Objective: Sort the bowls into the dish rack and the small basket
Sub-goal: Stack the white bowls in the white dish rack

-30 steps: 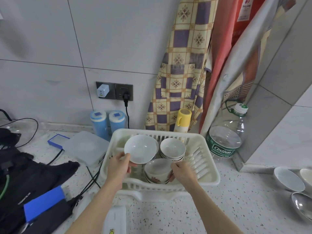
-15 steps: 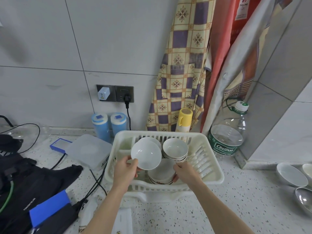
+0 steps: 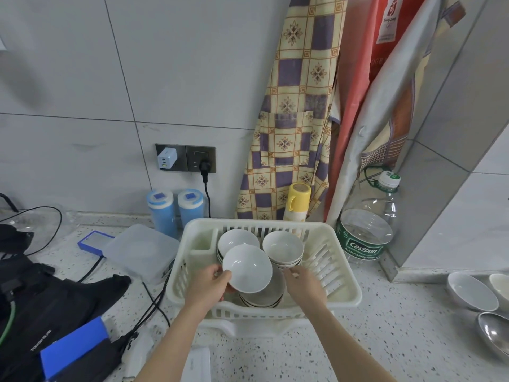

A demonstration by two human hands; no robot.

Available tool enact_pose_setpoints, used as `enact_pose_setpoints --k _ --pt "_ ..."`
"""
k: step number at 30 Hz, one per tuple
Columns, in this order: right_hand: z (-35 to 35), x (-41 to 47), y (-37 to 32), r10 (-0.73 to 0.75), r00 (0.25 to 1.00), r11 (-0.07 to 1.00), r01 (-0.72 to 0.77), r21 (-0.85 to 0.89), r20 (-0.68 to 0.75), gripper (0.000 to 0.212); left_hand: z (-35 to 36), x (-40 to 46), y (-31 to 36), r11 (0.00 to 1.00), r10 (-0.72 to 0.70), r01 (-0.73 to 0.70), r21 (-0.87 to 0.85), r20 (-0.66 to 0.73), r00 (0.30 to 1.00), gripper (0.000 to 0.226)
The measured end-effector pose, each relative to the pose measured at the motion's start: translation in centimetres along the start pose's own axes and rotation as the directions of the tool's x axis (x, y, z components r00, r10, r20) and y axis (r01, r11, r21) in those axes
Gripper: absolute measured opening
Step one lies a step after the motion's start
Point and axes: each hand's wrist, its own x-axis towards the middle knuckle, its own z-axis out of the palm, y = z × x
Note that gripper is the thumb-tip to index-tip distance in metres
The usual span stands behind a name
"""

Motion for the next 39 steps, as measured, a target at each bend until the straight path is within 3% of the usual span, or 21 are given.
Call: enact_pose_setpoints --k 2,5,8,12,16,19,23,29,39 --pt "-0.1 -0.3 0.1 -0.029 0.999 0.996 0.031 0.078 -0.029 0.041 0.0 0.1 0.0 1.0 -0.014 0.013 0.026 0.019 1.0 0.011" --pt "-0.4 -0.7 0.1 -0.106 0.993 0.989 0.101 0.105 0.049 0.053 0.0 0.1 0.2 0.996 -0.045 0.038 0.079 0.085 0.995 0.015" --pt "-0.7 -0.6 0.2 -0.143 0.982 0.985 0.128 0.12 0.123 0.044 0.2 0.2 0.7 0.982 -0.06 0.032 0.186 0.146 0.988 0.03" --pt "-0.8 -0.7 0.4 -0.14 0.973 0.99 0.131 0.059 0.186 0.03 0.5 0.1 0.7 0.957 -0.037 -0.016 0.289 0.176 0.984 0.023" --pt "-0.8 -0.5 0.5 -0.111 0.975 0.992 0.097 0.081 0.19 0.038 0.7 0.3 0.6 0.943 -0.021 -0.054 0.329 0.219 0.975 0.025" --pt "-0.8 -0.5 0.6 -0.092 0.981 0.992 0.075 0.102 0.17 0.034 0.9 0.3 0.7 0.925 -0.008 -0.082 0.372 0.236 0.972 0.026" --pt "-0.8 -0.5 0.7 -0.088 0.984 0.984 0.061 0.17 0.154 0.034 1.1 0.4 0.6 0.903 0.006 -0.112 0.416 0.248 0.969 0.025" --pt "-0.8 -0.4 0.6 -0.06 0.991 0.976 0.034 0.215 0.119 0.034 1.3 0.7 0.4 0.894 0.016 -0.125 0.431 0.247 0.969 0.053" --pt "-0.4 -0.2 0.3 -0.041 0.988 0.994 0.025 0.108 0.147 0.037 1.6 1.0 -0.1 0.869 0.043 -0.135 0.476 0.198 0.979 0.047"
